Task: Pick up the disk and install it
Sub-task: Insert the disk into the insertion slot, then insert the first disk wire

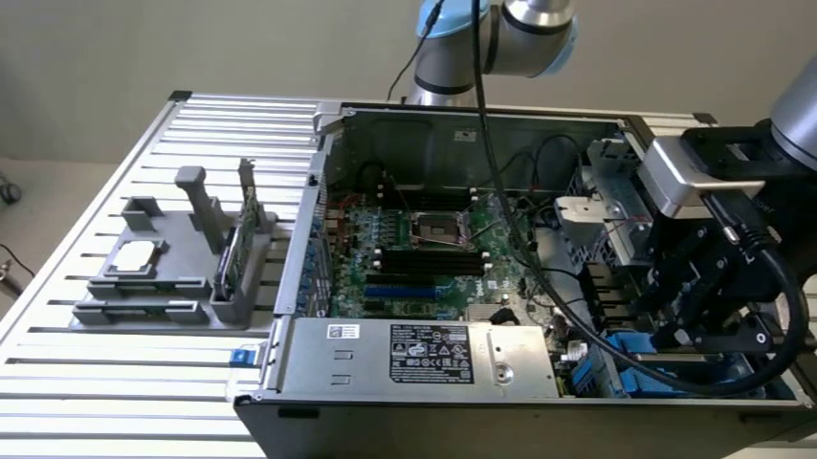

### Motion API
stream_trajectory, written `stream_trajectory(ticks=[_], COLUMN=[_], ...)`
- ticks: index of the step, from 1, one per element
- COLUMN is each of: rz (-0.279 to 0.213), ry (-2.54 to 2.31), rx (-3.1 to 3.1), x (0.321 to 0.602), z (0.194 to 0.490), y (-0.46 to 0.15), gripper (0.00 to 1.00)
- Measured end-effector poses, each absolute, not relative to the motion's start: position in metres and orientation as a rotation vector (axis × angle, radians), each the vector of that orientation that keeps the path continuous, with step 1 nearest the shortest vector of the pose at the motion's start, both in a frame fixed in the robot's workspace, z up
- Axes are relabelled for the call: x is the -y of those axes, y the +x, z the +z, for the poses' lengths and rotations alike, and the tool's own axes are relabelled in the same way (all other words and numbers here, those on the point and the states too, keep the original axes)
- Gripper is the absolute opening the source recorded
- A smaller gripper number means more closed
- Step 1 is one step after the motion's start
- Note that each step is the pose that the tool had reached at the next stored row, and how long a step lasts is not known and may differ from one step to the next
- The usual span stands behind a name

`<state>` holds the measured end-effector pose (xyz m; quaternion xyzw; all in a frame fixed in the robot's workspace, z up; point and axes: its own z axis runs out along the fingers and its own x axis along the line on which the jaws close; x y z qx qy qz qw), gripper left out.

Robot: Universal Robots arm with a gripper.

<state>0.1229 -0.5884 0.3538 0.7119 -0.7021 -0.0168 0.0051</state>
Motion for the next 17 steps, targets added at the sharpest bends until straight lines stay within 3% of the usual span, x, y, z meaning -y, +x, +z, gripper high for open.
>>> stream_trajectory(ticks=[17], rz=[-0.051], ry=[2.229], rx=[2.198], x=[0.5841], z=[0.3553], y=[0.1306], gripper=[0.40])
